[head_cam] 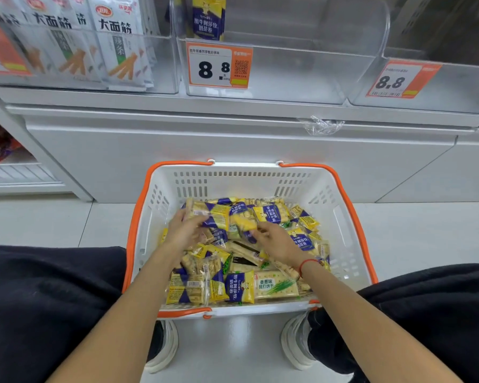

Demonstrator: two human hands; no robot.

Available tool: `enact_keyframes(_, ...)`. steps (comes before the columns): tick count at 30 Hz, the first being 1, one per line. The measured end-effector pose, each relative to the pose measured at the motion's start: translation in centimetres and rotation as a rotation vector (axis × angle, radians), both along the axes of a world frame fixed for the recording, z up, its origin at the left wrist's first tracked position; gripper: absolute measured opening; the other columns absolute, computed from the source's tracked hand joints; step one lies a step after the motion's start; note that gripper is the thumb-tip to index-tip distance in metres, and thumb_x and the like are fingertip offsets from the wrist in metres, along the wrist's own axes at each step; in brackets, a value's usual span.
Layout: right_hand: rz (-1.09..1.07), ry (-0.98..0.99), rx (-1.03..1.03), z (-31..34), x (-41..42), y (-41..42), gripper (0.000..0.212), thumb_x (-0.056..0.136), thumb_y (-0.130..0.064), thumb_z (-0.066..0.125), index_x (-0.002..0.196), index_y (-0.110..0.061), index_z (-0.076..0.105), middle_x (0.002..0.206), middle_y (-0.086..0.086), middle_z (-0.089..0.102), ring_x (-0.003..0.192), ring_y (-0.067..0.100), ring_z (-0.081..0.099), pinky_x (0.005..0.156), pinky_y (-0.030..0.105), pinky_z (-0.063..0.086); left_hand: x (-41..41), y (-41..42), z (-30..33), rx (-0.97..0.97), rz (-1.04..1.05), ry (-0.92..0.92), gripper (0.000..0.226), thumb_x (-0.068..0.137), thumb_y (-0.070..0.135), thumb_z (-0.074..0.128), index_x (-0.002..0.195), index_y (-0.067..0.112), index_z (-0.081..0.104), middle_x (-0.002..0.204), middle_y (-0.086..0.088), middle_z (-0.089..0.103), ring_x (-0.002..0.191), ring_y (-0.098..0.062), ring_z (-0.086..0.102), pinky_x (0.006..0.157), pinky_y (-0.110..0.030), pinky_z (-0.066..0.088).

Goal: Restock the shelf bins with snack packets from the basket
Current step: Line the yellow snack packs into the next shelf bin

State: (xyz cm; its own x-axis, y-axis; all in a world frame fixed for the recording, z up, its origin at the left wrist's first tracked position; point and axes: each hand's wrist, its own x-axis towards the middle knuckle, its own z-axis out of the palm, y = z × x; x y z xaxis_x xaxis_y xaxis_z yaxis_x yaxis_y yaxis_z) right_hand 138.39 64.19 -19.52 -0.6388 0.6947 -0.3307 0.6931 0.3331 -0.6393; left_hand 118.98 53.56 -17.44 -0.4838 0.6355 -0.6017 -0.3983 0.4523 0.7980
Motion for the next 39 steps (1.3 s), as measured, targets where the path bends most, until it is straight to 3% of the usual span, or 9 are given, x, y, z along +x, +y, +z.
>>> enact_keyframes(3, -0.34, 0.187, -0.354, 1.7, -0.9, 1.0, 0.036, 0.101, -0.032, 0.04, 0.072, -0.015, 0.052, 0.074, 0.002, 0.055, 0.071, 0.018, 0.053, 0.075, 0.031, 0.047, -0.7, 0.2, 1.1, 0.043, 0.132, -0.014, 0.062, 0.087, 0.018, 0.067, 0.141, 0.022, 0.035, 0.106, -0.005, 0.068, 0.08, -0.011, 0.066, 0.06, -0.023, 0.048)
enact_keyframes(7, -0.57, 0.407, -0.757, 3.1, -1.2, 1.5, 0.024, 0.102, -0.03, 0.039, 0.103, -0.014, 0.057, 0.094, 0.002, 0.063, 0.08, 0.014, 0.057, 0.071, 0.026, 0.045, -0.1, 0.5, 2.0, 0.025, 0.063, -0.037, 0.049, 0.09, 0.018, 0.062, 0.135, 0.023, 0.043, 0.105, -0.005, 0.068, 0.076, -0.014, 0.066, 0.057, -0.023, 0.053)
enact_keyframes(12, -0.599, 0.569, -0.936, 3.7, -1.9, 1.0, 0.038, 0.102, -0.032, 0.031, 0.124, -0.011, 0.054, 0.115, 0.01, 0.062, 0.104, 0.026, 0.057, 0.097, 0.046, 0.043, 1.2, 0.7, 2.9, 0.052, -0.083, -0.53, 0.044, 0.081, 0.026, 0.071, 0.121, 0.011, 0.06, 0.096, -0.007, 0.07, 0.07, -0.012, 0.06, 0.051, -0.018, 0.053)
enact_keyframes(16, -0.652, 0.63, -0.939, 4.5, -2.2, 1.2, 0.038, 0.104, -0.034, 0.026, 0.114, -0.015, 0.057, 0.112, 0.009, 0.064, 0.097, 0.022, 0.062, 0.099, 0.043, 0.043, 1.6, 1.1, 3.8, 0.073, -0.25, -0.647, 0.054, 0.075, 0.027, 0.075, 0.124, 0.013, 0.058, 0.108, -0.005, 0.07, 0.076, -0.011, 0.067, 0.057, -0.018, 0.056)
enact_keyframes(20, -0.69, 0.612, -0.85, 4.4, -1.9, 1.8, 0.04, 0.103, -0.035, 0.026, 0.122, -0.014, 0.054, 0.112, 0.009, 0.066, 0.09, 0.019, 0.063, 0.079, 0.035, 0.048, 2.1, 1.3, 4.2, -0.053, -0.432, -0.466, 0.038, 0.089, 0.042, 0.059, 0.121, 0.022, 0.052, 0.122, -0.006, 0.065, 0.094, -0.015, 0.066, 0.063, -0.024, 0.059)
enact_keyframes(25, -0.597, 0.58, -0.895, 4.0, -1.8, 1.5, 0.046, 0.097, -0.052, 0.034, 0.123, -0.02, 0.056, 0.113, 0.005, 0.069, 0.098, 0.023, 0.066, 0.086, 0.037, 0.049, 2.7, 1.6, 3.1, -0.001, -0.425, -0.272, 0.043, 0.091, 0.033, 0.06, 0.131, 0.017, 0.052, 0.134, -0.003, 0.052, 0.115, -0.017, 0.057, 0.088, -0.028, 0.053)
enact_keyframes(32, -0.624, 0.488, -0.824, 3.7, -2.7, 0.9, 0.035, 0.1, -0.024, 0.042, 0.13, -0.007, 0.046, 0.101, 0.01, 0.065, 0.076, 0.019, 0.063, 0.066, 0.031, 0.051, 3.3, 1.5, 2.0, -0.009, -0.501, -0.087, 0.038, 0.096, 0.024, 0.055, 0.131, 0.022, 0.04, 0.125, 0.0, 0.058, 0.112, -0.016, 0.06, 0.103, -0.035, 0.044)
enact_keyframes(35, -0.594, 0.422, -0.751, 3.0, -3.6, 0.0, 0.047, 0.1, -0.017, 0.042, 0.145, -0.016, 0.027, 0.134, 0.013, 0.051, 0.109, 0.026, 0.058, 0.092, 0.042, 0.049, 3.9, 1.7, 1.8, -0.039, -0.475, -0.06, 0.014, 0.099, 0.018, 0.044, 0.109, 0.011, 0.05, 0.108, -0.004, 0.06, 0.1, -0.017, 0.062, 0.098, -0.034, 0.048)
enact_keyframes(39, -0.451, 0.353, -0.668, 3.4, -4.5, -1.7, 0.058, 0.099, -0.019, 0.047, 0.151, -0.017, 0.02, 0.153, 0.004, 0.027, 0.137, 0.023, 0.035, 0.112, 0.039, 0.032, 4.5, 1.7, 1.1, -0.02, -0.271, -0.083, 0.023, 0.1, 0.025, 0.033, 0.109, 0.016, 0.052, 0.099, -0.007, 0.064, 0.088, -0.021, 0.061, 0.088, -0.037, 0.05)
